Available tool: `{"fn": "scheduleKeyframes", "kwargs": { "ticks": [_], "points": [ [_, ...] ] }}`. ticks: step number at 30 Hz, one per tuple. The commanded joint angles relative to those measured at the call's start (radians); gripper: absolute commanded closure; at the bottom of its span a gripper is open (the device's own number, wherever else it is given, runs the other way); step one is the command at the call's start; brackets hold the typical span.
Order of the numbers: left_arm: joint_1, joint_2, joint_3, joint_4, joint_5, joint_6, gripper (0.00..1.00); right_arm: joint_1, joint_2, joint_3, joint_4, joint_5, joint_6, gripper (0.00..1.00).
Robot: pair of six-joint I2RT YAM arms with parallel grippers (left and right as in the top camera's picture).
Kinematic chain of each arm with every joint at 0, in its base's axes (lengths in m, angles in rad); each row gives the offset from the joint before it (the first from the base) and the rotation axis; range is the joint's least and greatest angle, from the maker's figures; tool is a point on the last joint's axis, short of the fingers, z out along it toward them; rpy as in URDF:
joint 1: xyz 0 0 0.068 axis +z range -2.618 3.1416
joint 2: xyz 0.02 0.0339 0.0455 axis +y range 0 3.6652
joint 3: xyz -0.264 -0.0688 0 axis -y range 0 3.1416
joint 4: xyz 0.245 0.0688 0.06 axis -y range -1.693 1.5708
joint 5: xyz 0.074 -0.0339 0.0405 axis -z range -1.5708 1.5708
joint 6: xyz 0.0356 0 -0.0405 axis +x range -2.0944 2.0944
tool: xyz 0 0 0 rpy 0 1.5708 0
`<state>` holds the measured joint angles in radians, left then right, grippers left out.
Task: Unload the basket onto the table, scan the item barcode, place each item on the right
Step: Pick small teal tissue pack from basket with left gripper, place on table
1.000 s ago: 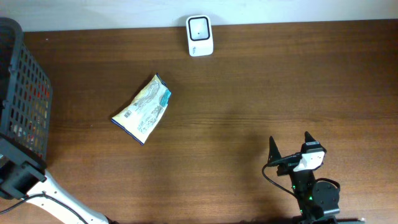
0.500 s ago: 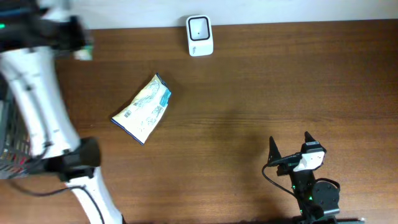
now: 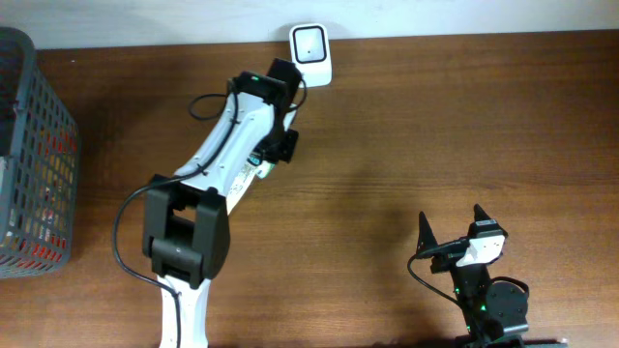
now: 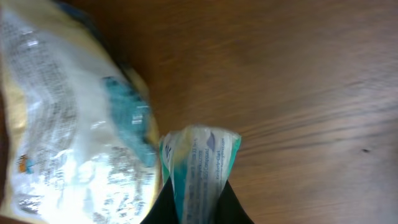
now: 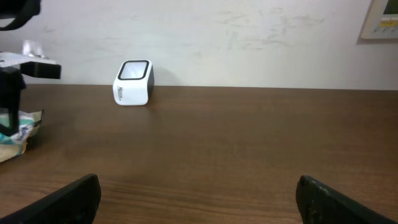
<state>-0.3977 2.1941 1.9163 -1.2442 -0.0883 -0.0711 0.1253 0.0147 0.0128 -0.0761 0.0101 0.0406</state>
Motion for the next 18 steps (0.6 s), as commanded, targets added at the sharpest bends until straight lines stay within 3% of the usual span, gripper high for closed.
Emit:
{"fn": "scheduleKeyframes", "kwargs": {
  "ticks": [1,3,7,11,15,18],
  "points": [
    [-0.085,-0.014,-0.005,0.002,-0.125,0.021,0.43,0.005,-0.006,-0.007,-0.004,0.005,-0.007,0.01],
    [-0.102,-0.015,0.005,0.013,-0.145,0.021,0.02,0.005,-0.006,-0.007,-0.004,0.005,-0.007,0.01],
    [-0.102,-0.053,0.21,-0.017,-0.149,0.021,0.0,0.005,-0.006,-0.007,-0.004,0.005,-0.007,0.01],
    [0.05,-0.192,0.57,-0.095,-0.225,0.019,0.01,0.005,-0.006,-0.007,-0.004,0.005,-0.007,0.01],
    [0.573,-0.304,0.645,-0.104,-0.222,-0.164,0.01,0.005,-0.006,-0.007,-0.004,0.005,-0.007,0.01],
    [0.865,-0.295,0.581,-0.092,-0.172,-0.177,0.01,0.005,-0.006,-0.007,-0.004,0.005,-0.007,0.01]
  ]
}}
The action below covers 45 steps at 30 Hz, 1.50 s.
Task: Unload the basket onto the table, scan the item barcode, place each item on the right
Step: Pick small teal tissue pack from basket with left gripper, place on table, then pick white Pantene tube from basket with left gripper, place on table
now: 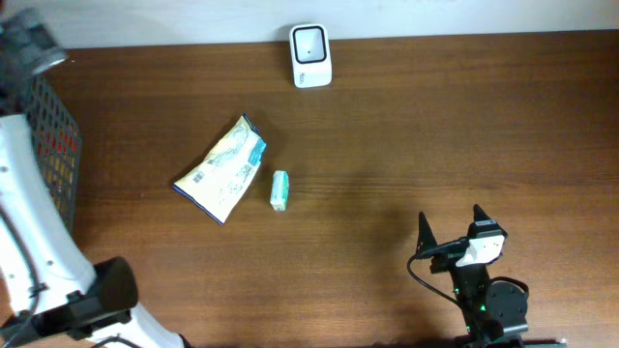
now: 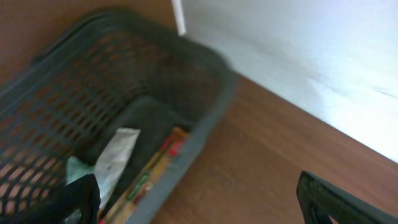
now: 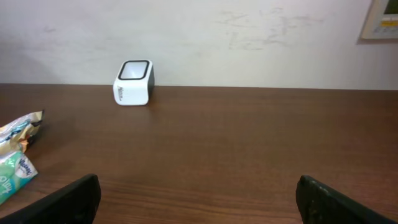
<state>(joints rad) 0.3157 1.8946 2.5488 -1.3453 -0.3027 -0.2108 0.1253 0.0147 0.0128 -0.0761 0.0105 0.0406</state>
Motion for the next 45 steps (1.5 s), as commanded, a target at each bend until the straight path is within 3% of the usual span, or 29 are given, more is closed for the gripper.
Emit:
{"fn": "scheduleKeyframes", "kwargs": {
  "ticks": [1,3,8,11,15,18,22,23,25,26,31,32,33,34,38,41,42,43,44,45],
  "points": [
    [0.206,0.005,-0.094,0.034,0.061,-0.036,0.01,0.005,-0.006,-0.007,-0.004,0.005,-0.007,0.01],
    [0.305,0.005,-0.247,0.104,0.09,-0.035,0.01,0.005,-0.006,-0.007,-0.004,0.005,-0.007,0.01],
    [0.45,0.012,-0.756,0.573,0.134,0.43,0.01,0.005,-0.006,-0.007,-0.004,0.005,-0.007,0.01],
    [0.453,0.094,-0.81,0.702,0.132,0.535,0.01,0.005,-0.006,-0.007,-0.004,0.005,-0.007,0.01],
    [0.453,0.252,-0.81,0.746,0.131,0.546,0.04,0.005,-0.006,-0.007,-0.004,0.005,-0.007,0.01],
    [0.454,0.341,-0.81,0.759,0.122,0.546,0.24,0.005,-0.006,-0.007,-0.004,0.005,-0.007,0.01],
    [0.467,0.405,-0.814,0.734,0.12,0.546,0.35,0.005,-0.006,-0.007,-0.004,0.005,-0.007,0.02],
    [0.469,0.407,-0.814,0.727,0.12,0.545,0.64,0.005,-0.006,-0.007,-0.004,0.005,-0.007,0.01],
    [0.468,0.407,-0.814,0.725,0.12,0.537,0.98,0.005,-0.006,-0.007,-0.004,0.005,-0.007,0.01],
    [0.468,0.406,-0.814,0.717,0.124,0.533,1.0,0.005,-0.006,-0.007,-0.004,0.005,-0.007,0.01],
    [0.466,0.29,-0.799,0.716,0.174,0.473,1.0,0.005,-0.006,-0.007,-0.004,0.005,-0.007,0.01],
    [0.467,0.287,-0.8,0.708,0.172,0.473,0.82,0.005,-0.006,-0.007,-0.004,0.005,-0.007,0.01],
    [0.471,0.297,-0.8,0.676,0.172,0.473,0.47,0.005,-0.006,-0.007,-0.004,0.005,-0.007,0.01],
    [0.479,0.311,-0.804,0.657,0.172,0.473,0.41,0.005,-0.006,-0.007,-0.004,0.005,-0.007,0.01],
    [0.517,0.372,-0.882,0.65,0.117,0.473,0.34,0.005,-0.006,-0.007,-0.004,0.005,-0.007,0.01],
    [0.55,0.426,-0.89,0.637,0.101,0.472,0.36,0.005,-0.006,-0.007,-0.004,0.005,-0.007,0.01],
    [0.555,0.43,-0.89,0.637,0.104,0.469,0.59,0.005,-0.006,-0.007,-0.004,0.005,-0.007,0.01],
    [0.555,0.43,-0.889,0.637,0.112,0.465,0.92,0.005,-0.006,-0.007,-0.004,0.005,-0.007,0.01],
    [0.553,0.43,-0.887,0.632,0.128,0.461,1.0,0.005,-0.006,-0.007,-0.004,0.005,-0.007,0.01],
    [0.548,0.424,-0.878,0.621,0.15,0.442,1.0,0.005,-0.006,-0.007,-0.004,0.005,-0.007,0.01]
  ]
}}
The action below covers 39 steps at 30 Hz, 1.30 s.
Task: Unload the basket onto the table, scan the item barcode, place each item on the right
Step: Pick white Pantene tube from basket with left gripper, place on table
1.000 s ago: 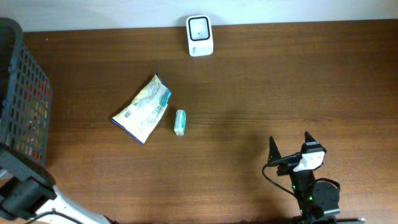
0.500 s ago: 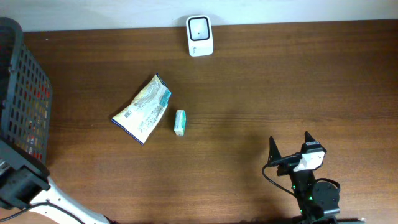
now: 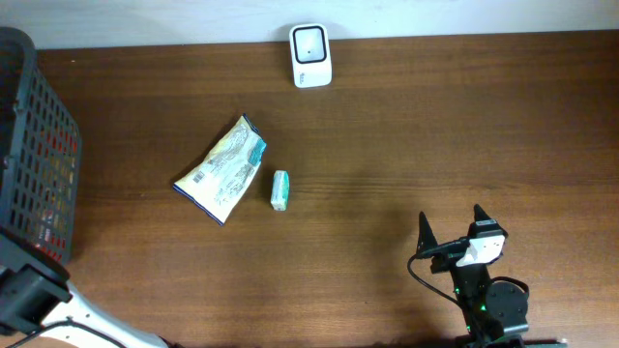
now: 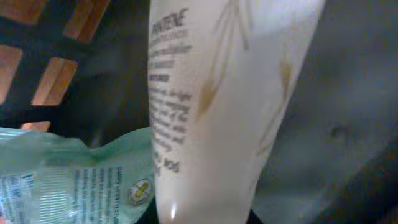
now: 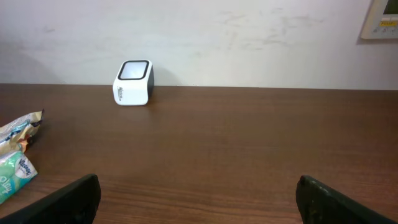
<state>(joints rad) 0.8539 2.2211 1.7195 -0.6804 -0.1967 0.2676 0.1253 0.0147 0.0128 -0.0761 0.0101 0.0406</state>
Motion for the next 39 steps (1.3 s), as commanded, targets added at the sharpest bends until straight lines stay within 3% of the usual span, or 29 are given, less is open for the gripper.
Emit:
{"fn": "scheduleKeyframes", "kwargs": {
  "ticks": [1,3,10,12,16,19,22,27,32,39],
  "points": [
    [0.003,0.089,-0.036,-0.055,0.085,-0.039,1.0,0.005,-0.006,-0.007,-0.004,0.005,-0.007,0.02],
    [-0.045,0.006,0.066,-0.089,0.195,-0.055,1.0,0.005,-0.006,-0.007,-0.004,0.005,-0.007,0.01],
    [-0.267,-0.415,0.401,-0.099,0.201,-0.099,1.0,0.005,-0.006,-0.007,-0.004,0.005,-0.007,0.01],
    [-0.352,-0.552,0.418,-0.104,0.201,-0.099,1.0,0.005,-0.006,-0.007,-0.004,0.005,-0.007,0.01],
    [-0.566,-0.651,0.418,-0.209,0.201,-0.134,1.0,0.005,-0.006,-0.007,-0.004,0.005,-0.007,0.02],
    [-0.809,-0.597,0.375,-0.444,0.202,-0.231,1.0,0.005,-0.006,-0.007,-0.004,0.005,-0.007,0.01],
    [-1.052,-0.498,0.239,-0.456,0.201,-0.235,1.0,0.005,-0.006,-0.007,-0.004,0.005,-0.007,0.01],
    [-1.3,-0.29,0.14,-0.423,0.2,-0.261,1.0,0.005,-0.006,-0.007,-0.004,0.005,-0.007,0.01],
    [-1.4,-0.11,0.127,-0.42,0.198,-0.277,1.0,0.005,-0.006,-0.007,-0.004,0.005,-0.007,0.01],
    [-1.524,-0.003,0.127,-0.412,0.199,-0.277,0.99,0.005,-0.006,-0.007,-0.004,0.005,-0.007,0.01]
  ]
}}
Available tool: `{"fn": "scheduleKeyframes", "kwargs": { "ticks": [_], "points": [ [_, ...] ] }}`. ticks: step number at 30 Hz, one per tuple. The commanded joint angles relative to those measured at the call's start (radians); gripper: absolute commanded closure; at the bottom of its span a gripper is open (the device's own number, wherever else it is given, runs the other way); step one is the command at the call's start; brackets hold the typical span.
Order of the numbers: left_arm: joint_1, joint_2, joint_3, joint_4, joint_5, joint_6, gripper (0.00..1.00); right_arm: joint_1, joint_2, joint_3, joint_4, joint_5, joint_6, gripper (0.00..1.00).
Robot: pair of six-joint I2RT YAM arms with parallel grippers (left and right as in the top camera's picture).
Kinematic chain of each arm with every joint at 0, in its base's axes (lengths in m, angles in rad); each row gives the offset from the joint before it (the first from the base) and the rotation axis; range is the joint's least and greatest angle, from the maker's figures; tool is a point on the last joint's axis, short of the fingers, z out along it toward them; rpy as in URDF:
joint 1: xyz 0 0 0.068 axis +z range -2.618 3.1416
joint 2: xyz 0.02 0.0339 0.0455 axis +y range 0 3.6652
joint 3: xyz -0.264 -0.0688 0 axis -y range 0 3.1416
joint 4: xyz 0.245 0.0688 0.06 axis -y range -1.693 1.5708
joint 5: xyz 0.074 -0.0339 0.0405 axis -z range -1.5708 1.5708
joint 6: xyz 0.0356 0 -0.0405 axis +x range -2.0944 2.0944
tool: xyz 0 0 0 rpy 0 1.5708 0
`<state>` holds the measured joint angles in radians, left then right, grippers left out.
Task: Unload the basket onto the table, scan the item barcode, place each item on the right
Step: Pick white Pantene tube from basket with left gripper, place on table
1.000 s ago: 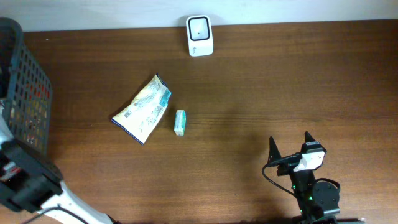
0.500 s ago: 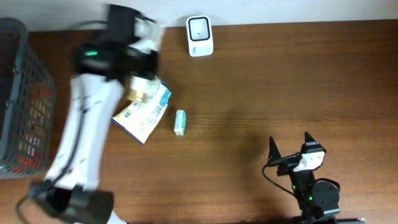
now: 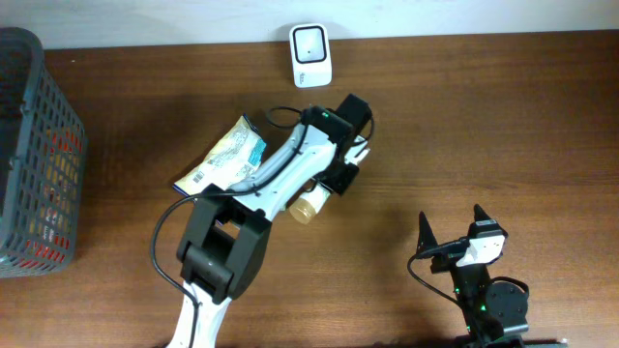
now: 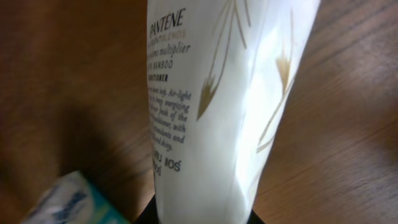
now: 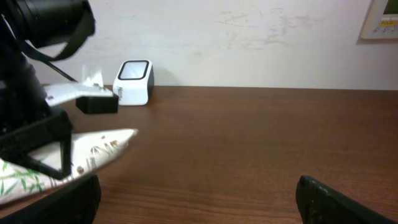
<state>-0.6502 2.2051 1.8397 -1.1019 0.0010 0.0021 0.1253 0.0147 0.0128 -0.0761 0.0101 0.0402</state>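
A white Pantene tube (image 4: 224, 106) with gold bamboo print fills the left wrist view, and my left gripper (image 4: 202, 218) is shut on it. From overhead the left gripper (image 3: 336, 172) is over the table's middle, in front of the white scanner (image 3: 310, 42). The tube's tan cap (image 3: 307, 207) points toward the front. In the right wrist view the tube (image 5: 74, 163) is at the left, with the scanner (image 5: 134, 82) behind it. My right gripper (image 5: 199, 199) is open at the front right, holding nothing.
A snack bag (image 3: 221, 160) lies left of the left arm. A teal tissue pack (image 4: 65, 202) lies on the wood just under the tube. A dark mesh basket (image 3: 34, 155) with several items stands at the table's left edge.
My left gripper was inside the basket, shut on the tube. Now it holds the tube over the middle of the table in front of the scanner. The right arm has not moved.
My left gripper was shut on the tissue pack beside the snack bag. Then the pack lay on the table and the gripper was open above the basket. Then it was shut on the Pantene tube in the basket. Now the tube is in front of the scanner.
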Motion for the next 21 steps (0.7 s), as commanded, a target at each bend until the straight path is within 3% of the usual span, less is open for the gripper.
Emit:
{"fn": "scheduleKeyframes", "kwargs": {
  "ticks": [1,3,7,9,11,13,16,21],
  "points": [
    [-0.024,0.013,0.006,0.011,0.001,-0.011,0.88,0.005,-0.006,-0.007,-0.004,0.005,-0.007,0.01],
    [-0.026,0.013,0.006,0.021,0.004,-0.011,0.46,0.005,-0.006,-0.007,-0.004,0.005,-0.007,0.01],
    [-0.016,0.003,0.127,-0.016,-0.006,-0.01,0.18,0.005,-0.006,-0.007,-0.004,0.005,-0.007,0.01],
    [0.008,-0.026,0.284,-0.069,-0.05,-0.01,0.13,0.005,-0.006,-0.007,-0.004,0.005,-0.007,0.01],
    [0.061,-0.068,0.475,-0.108,-0.061,-0.01,0.01,0.005,-0.006,-0.007,-0.004,0.005,-0.007,0.01],
    [0.143,-0.108,0.622,-0.126,-0.063,-0.002,0.01,0.005,-0.006,-0.007,-0.004,0.005,-0.007,0.01],
    [0.354,-0.175,0.762,-0.188,-0.077,-0.002,0.01,0.005,-0.006,-0.007,-0.004,0.005,-0.007,0.01],
    [0.832,-0.241,0.764,-0.248,-0.075,-0.042,0.01,0.005,-0.006,-0.007,-0.004,0.005,-0.007,0.01]
  ]
}}
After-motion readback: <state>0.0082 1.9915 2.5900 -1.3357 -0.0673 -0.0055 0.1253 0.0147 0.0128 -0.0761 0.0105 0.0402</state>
